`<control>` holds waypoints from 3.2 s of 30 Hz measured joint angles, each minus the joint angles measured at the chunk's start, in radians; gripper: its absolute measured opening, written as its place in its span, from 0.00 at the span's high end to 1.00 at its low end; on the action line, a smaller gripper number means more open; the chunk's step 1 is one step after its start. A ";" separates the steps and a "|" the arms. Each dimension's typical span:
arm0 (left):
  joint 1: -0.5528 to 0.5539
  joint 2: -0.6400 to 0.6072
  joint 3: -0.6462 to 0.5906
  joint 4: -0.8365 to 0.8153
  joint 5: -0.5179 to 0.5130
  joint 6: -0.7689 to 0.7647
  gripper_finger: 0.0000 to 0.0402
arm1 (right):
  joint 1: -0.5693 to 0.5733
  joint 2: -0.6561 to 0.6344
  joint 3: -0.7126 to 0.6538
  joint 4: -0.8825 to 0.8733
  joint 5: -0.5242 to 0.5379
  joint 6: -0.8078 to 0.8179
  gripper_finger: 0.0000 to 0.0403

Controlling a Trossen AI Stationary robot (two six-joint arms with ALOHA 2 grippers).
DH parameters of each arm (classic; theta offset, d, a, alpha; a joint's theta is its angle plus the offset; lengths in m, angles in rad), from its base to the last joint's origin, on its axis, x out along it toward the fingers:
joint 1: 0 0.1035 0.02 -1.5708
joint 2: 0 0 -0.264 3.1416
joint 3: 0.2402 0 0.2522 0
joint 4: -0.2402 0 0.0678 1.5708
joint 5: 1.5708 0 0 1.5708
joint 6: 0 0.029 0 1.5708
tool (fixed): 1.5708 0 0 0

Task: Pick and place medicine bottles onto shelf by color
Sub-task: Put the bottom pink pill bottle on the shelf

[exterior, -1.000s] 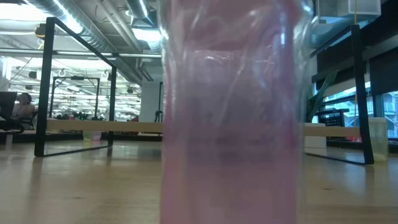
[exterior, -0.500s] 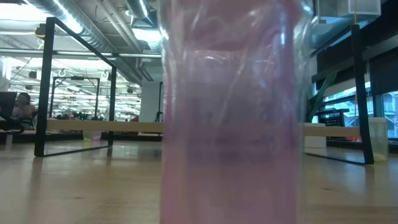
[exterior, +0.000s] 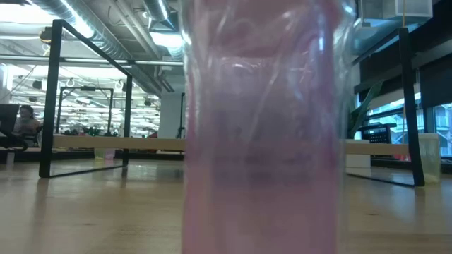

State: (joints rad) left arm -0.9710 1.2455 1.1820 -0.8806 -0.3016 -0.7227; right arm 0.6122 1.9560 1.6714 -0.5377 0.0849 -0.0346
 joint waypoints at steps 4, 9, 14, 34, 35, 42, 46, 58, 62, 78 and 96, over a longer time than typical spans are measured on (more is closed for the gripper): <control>0.000 0.000 0.000 0.000 0.000 0.000 1.00 | -0.008 0.000 0.000 0.016 0.000 0.004 0.53; 0.000 0.000 0.000 0.000 0.000 0.000 1.00 | -0.026 0.000 0.000 0.038 0.000 0.037 0.53; 0.000 0.000 0.000 0.000 0.000 0.000 1.00 | -0.052 0.000 -0.005 0.026 0.002 0.106 0.53; 0.000 0.000 0.000 0.001 0.000 0.000 1.00 | -0.006 0.121 -0.008 0.056 -0.007 0.113 0.31; 0.000 0.000 0.000 0.001 0.000 0.000 1.00 | -0.002 0.130 -0.008 0.065 -0.015 0.112 0.31; 0.000 0.000 0.000 0.001 -0.001 0.000 1.00 | 0.011 0.181 -0.008 0.077 -0.016 0.109 0.32; 0.000 0.000 0.000 0.001 0.000 0.000 1.00 | 0.011 0.214 -0.008 0.117 -0.038 0.108 0.32; 0.000 0.000 0.000 0.001 -0.001 0.000 1.00 | 0.021 0.222 -0.008 0.176 -0.060 0.089 0.32; 0.000 0.000 0.000 0.001 -0.001 0.000 1.00 | 0.021 0.232 -0.008 0.174 -0.061 0.087 0.32; 0.000 0.000 0.000 0.001 -0.001 0.000 1.00 | 0.020 0.259 -0.008 0.209 -0.060 0.082 0.32; 0.000 0.000 0.000 0.001 -0.001 0.000 1.00 | 0.020 0.259 -0.008 0.211 -0.060 0.082 0.49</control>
State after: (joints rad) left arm -0.9710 1.2453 1.1820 -0.8799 -0.3023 -0.7227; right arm 0.6325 2.2150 1.6630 -0.3267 0.0246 0.0477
